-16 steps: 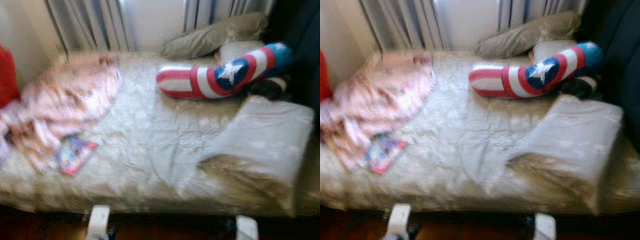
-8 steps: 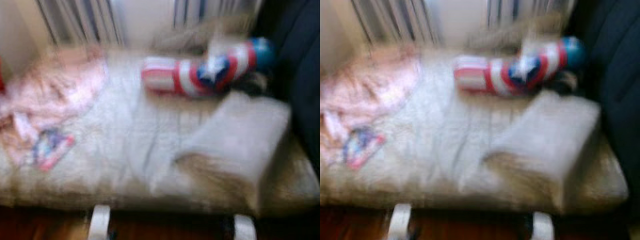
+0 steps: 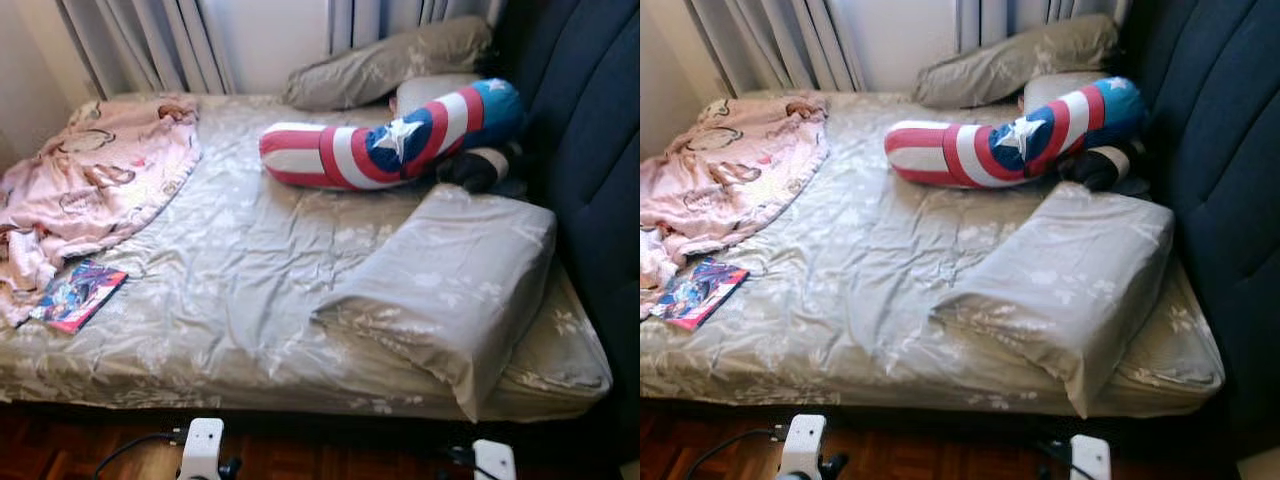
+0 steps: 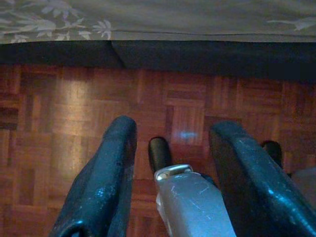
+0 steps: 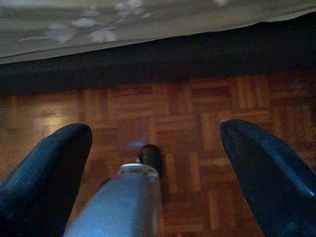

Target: Clean up the room

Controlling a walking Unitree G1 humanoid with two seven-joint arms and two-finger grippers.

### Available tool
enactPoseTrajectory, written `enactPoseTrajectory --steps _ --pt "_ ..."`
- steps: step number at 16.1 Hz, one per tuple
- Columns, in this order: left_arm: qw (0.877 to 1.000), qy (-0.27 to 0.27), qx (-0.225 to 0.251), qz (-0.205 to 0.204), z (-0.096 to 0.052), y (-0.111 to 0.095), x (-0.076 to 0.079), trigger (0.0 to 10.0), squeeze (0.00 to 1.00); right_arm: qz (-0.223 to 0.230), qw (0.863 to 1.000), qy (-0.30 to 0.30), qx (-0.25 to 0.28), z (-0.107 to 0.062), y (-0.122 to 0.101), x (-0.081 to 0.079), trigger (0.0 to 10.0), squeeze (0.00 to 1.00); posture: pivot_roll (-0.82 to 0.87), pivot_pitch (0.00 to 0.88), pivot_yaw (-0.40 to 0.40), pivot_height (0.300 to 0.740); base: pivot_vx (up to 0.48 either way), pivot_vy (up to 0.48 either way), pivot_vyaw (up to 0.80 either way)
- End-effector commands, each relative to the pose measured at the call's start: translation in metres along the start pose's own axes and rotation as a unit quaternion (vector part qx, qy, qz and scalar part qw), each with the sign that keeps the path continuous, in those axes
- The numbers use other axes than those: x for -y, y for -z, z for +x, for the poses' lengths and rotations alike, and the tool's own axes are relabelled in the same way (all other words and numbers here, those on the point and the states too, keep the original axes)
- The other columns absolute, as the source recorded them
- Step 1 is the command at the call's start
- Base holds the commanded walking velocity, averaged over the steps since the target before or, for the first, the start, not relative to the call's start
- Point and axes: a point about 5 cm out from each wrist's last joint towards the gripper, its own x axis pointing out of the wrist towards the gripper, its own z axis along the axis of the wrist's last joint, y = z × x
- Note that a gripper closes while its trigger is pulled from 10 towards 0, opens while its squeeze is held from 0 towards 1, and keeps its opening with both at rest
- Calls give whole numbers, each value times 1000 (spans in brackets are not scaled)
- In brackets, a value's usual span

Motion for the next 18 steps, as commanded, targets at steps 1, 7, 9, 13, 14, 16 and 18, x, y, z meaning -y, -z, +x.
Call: enactPoseTrajectory --steps 1,7,9,13,14,16,18 --pt "1000 -6 -10 6 -2 6 -6 10000 0 0 1000 3 -11 -1 5 2 10000 0 -3 84 18 740 0 0 0" --pt "1000 -5 -8 11 -3 7 -7 10000 0 1 1000 5 -12 -2 5 4 10000 0 -5 83 18 740 0 0 0" --pt "1000 -6 -11 19 -4 10 -6 10000 0 1 1000 6 -12 -2 6 5 10000 0 -6 83 17 740 0 -442 0" --pt "1000 -9 -16 13 -3 11 -6 10000 0 1 1000 6 -12 -2 7 5 10000 0 -5 83 16 740 0 -187 0" --pt "1000 -10 -17 12 -3 11 -7 10000 0 1 1000 6 -12 -2 7 6 10000 0 -5 83 16 740 0 0 0" --pt "1000 -11 -17 11 -4 11 -9 10000 0 1 1000 6 -12 -2 7 6 10000 0 -5 83 16 740 0 0 0" --pt "1000 -11 -17 10 -4 12 -10 10000 0 0 1000 6 -12 -2 7 6 10000 0 -5 82 15 740 0 0 0"
